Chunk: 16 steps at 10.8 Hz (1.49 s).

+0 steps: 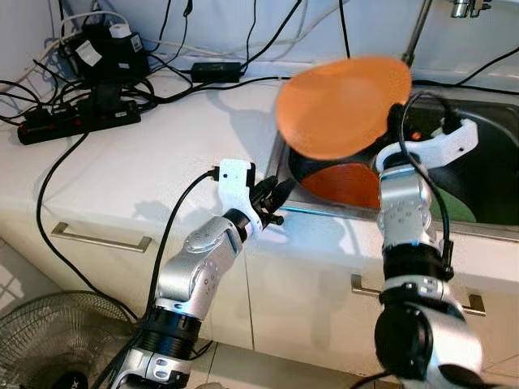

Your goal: Kitchen organization

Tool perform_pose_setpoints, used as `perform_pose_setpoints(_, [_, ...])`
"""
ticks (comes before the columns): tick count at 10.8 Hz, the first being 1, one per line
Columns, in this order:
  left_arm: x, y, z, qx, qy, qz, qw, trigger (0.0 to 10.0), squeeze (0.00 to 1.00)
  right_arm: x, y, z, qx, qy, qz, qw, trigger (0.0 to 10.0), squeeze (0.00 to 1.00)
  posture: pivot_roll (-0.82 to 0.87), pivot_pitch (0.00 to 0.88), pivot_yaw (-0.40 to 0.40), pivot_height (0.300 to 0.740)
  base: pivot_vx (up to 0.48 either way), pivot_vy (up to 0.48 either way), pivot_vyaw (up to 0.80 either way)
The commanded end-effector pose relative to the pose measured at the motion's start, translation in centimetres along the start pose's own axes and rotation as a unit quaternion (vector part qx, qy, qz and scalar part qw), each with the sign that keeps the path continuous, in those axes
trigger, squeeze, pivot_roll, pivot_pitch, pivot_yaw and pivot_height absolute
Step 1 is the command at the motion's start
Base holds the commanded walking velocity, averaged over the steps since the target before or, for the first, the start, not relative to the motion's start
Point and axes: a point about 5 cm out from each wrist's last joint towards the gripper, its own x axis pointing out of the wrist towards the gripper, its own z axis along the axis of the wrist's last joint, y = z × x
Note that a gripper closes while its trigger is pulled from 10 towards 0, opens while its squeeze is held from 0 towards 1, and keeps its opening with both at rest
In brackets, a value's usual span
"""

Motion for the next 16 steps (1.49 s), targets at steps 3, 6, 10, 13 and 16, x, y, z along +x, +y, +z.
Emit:
perform_pose_setpoints(3, [-0.6, 0.1, -0.5, 0.037, 0.023, -0.005, 0.999, 10.0, 0.0, 1.0, 0.1, 2.3, -0.083, -0.055, -0.01, 0.995, 10.0, 0.0, 0.1, 0.0, 0.057, 0.74, 0.0, 0.0, 0.0])
perform_pose_setpoints(6, [-1.4, 0.5, -0.8, 0.058, 0.043, -0.013, 0.997, 10.0, 0.0, 1.2, 0.2, 2.6, -0.211, -0.067, 0.009, 0.975, 10.0, 0.0, 0.1, 0.0, 0.06, 0.74, 0.0, 0.0, 0.0])
perform_pose_setpoints(10, [-1.9, 0.6, -0.4, 0.082, 0.047, -0.018, 0.995, 10.0, 0.0, 1.4, 0.5, 2.0, -0.345, -0.057, 0.043, 0.936, 10.0, 0.0, 0.1, 0.0, 0.058, 0.74, 0.0, 0.0, 0.0])
perform_pose_setpoints(13, [-1.9, 0.6, -0.4, 0.082, 0.047, -0.018, 0.995, 10.0, 0.0, 1.4, 0.5, 2.0, -0.345, -0.057, 0.043, 0.936, 10.0, 0.0, 0.1, 0.0, 0.058, 0.74, 0.0, 0.0, 0.0])
perform_pose_setpoints(16, [-1.9, 0.6, -0.4, 0.082, 0.047, -0.018, 0.995, 10.0, 0.0, 1.4, 0.5, 2.0, -0.345, -0.057, 0.043, 0.936, 10.0, 0.0, 0.1, 0.0, 0.058, 0.74, 0.0, 0.0, 0.0])
